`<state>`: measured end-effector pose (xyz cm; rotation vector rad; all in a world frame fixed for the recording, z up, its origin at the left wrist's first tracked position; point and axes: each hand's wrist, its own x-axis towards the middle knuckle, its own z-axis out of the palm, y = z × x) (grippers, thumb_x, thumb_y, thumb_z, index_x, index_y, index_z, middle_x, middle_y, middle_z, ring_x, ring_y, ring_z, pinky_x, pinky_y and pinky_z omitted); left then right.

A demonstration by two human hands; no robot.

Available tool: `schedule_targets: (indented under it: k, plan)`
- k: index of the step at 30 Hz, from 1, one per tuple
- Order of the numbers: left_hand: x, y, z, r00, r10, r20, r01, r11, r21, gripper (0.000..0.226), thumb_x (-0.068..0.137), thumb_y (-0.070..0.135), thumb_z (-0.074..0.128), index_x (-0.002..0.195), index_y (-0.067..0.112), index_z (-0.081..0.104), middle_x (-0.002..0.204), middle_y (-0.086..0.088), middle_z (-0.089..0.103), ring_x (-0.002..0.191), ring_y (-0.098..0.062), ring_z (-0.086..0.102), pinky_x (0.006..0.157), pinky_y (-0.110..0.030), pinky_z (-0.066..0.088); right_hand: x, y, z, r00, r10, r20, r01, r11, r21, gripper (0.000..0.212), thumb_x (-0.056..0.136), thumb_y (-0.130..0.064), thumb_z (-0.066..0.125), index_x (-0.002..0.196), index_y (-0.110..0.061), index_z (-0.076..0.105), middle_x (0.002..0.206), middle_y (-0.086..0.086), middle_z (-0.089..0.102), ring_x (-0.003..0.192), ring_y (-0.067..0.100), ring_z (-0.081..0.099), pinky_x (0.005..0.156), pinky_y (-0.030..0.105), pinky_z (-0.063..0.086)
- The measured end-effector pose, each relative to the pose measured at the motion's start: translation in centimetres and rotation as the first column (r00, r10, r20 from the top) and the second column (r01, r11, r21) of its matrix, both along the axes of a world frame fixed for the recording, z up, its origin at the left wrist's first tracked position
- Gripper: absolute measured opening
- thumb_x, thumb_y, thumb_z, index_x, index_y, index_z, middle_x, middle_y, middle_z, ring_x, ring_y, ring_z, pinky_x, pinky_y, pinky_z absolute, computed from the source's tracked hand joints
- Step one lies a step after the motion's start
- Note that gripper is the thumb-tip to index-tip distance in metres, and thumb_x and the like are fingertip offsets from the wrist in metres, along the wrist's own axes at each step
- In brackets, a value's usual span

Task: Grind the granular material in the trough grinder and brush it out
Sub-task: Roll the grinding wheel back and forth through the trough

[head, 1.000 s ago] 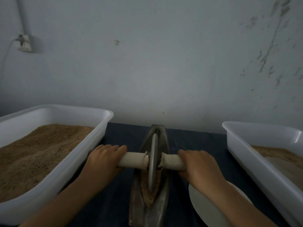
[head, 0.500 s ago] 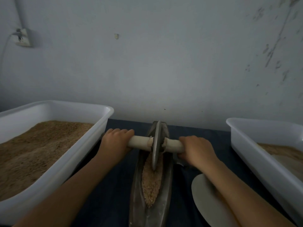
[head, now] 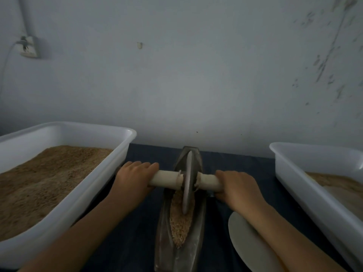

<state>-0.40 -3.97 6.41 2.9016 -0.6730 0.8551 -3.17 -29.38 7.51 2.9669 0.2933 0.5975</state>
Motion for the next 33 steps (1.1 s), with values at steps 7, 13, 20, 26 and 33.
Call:
schedule_targets:
  k: [7,13,20,26,33]
  plan:
    - [-4.7,1.6,1.4,0.99,-0.14,0.031,0.139,0.99,0.037,0.056,0.028,0.035,0.094,0.075,0.027,0.065,0.063,0.01,0.064,0.054,-0.006,0.062,0.049,-0.025,0.052,-4.9,0.7,0.5,0.995,0.086,-0.049,-0.084,0.996,0.043,0.021,0.085,-0.042,0.054,0.1,-0.028,0.05,0.099,-0.01,0.061,0.088,0.012,0.057,0.054,0.022,0.02]
    - [-4.1,1.0,1.7,0.989,-0.128,0.076,0.124,0.991,0.056,0.054,0.028,0.033,0.094,0.073,0.025,0.065,0.062,0.009,0.064,0.053,-0.008,0.062,0.048,-0.028,0.051,-4.5,0.4,0.4,0.995,0.05,-0.091,-0.044,0.997,0.061,0.025,0.085,-0.044,0.053,0.106,-0.03,0.05,0.105,-0.011,0.06,0.095,0.012,0.057,0.065,0.025,0.026]
    - [1.5,-0.4,0.8,0.998,0.033,-0.061,-0.029,0.998,0.062,0.029,0.083,0.038,0.064,0.107,0.025,0.056,0.109,0.008,0.062,0.102,-0.012,0.057,0.089,-0.025,0.04,0.0,0.4,1.0,0.997,-0.013,-0.082,0.016,0.999,0.038,0.026,0.082,-0.04,0.058,0.106,-0.028,0.059,0.102,-0.002,0.064,0.092,0.019,0.061,0.061,0.025,0.03]
    - [4.4,-1.8,0.9,0.991,0.132,-0.017,-0.13,0.989,0.068,0.026,0.085,0.037,0.058,0.106,0.023,0.053,0.11,0.005,0.062,0.103,-0.016,0.057,0.086,-0.028,0.036,3.0,0.1,1.7,0.995,-0.073,-0.063,0.075,0.997,0.02,0.027,0.081,-0.035,0.059,0.107,-0.027,0.059,0.106,0.001,0.064,0.097,0.022,0.061,0.065,0.024,0.03]
    - [1.5,-0.7,0.6,0.998,0.062,-0.013,-0.061,0.997,0.055,0.03,0.085,0.038,0.059,0.112,0.027,0.052,0.111,0.008,0.061,0.103,-0.011,0.057,0.087,-0.024,0.038,1.0,-0.1,0.4,1.0,-0.018,0.006,0.018,1.0,-0.001,0.026,0.085,-0.037,0.055,0.107,-0.024,0.053,0.104,-0.003,0.063,0.094,0.019,0.059,0.064,0.026,0.027]
